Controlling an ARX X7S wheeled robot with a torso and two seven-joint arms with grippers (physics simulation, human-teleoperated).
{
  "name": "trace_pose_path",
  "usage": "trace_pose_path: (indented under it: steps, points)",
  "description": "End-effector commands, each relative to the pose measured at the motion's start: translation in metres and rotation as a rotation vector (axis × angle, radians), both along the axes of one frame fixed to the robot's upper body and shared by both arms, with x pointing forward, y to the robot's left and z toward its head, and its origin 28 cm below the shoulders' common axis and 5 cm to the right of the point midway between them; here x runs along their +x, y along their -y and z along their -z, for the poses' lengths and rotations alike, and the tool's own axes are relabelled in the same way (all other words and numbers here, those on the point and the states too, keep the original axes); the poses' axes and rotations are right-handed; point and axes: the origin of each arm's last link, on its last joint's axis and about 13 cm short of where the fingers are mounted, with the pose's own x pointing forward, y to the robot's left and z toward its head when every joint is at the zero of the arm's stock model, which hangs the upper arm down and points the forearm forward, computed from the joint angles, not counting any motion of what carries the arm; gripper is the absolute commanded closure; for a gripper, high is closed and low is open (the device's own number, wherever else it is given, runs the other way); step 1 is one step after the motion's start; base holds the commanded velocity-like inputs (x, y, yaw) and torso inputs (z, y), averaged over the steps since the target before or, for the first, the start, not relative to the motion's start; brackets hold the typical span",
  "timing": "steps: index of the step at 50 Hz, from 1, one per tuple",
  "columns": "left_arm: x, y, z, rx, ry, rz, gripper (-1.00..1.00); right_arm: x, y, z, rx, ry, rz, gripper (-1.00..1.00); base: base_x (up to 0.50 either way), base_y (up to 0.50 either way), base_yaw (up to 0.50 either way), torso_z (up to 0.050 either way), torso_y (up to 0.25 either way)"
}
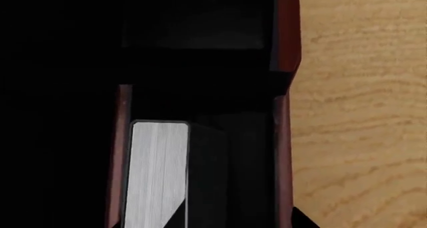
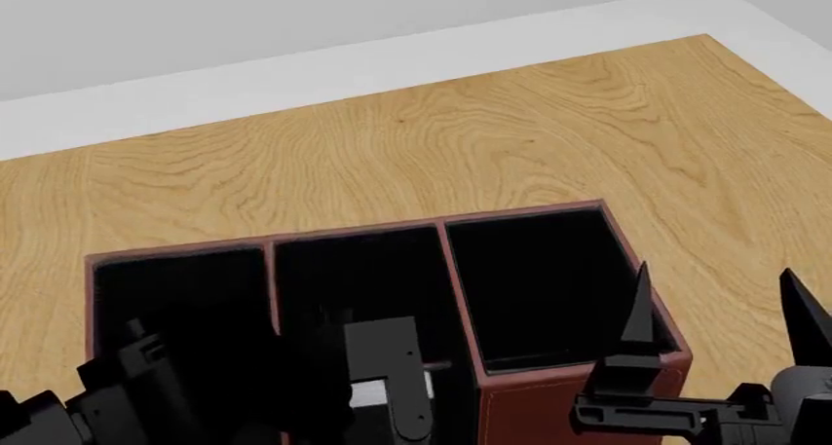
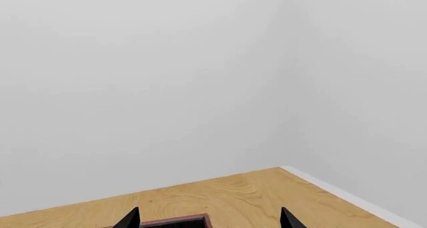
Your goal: Pick up the book and place it in the back compartment of the caddy.
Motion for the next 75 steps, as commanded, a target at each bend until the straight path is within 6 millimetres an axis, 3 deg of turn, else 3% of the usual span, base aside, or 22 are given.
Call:
trace_pose_path:
  steps: [1,28,47,75]
  points:
    - [0.002,0.001,-0.004,0.008,0.088,-0.007,-1.0,0.0,0.0,-0.001,-0.004,0.002,-0.004,-1.0,0.0,0.0,0.0,0.0,0.0]
    - [0.005,-0.008,-0.046,-0.036,0.184,-0.048,-1.0,-0.001,0.002,0.0,0.001,0.022,-0.003,-1.0,0.0,0.0,0.0,0.0,0.001]
    - [0.001,-0.013,-0.073,-0.064,0.244,-0.053,-1.0,-0.003,-0.002,-0.014,-0.007,0.039,-0.007,-1.0,0.0,0.0,0.0,0.0,0.0]
    - [-0.012,-0.025,-0.112,-0.331,0.323,-0.19,-1.0,-0.001,-0.002,-0.024,-0.024,0.048,-0.013,-1.0,0.0,0.0,0.0,0.0,0.0]
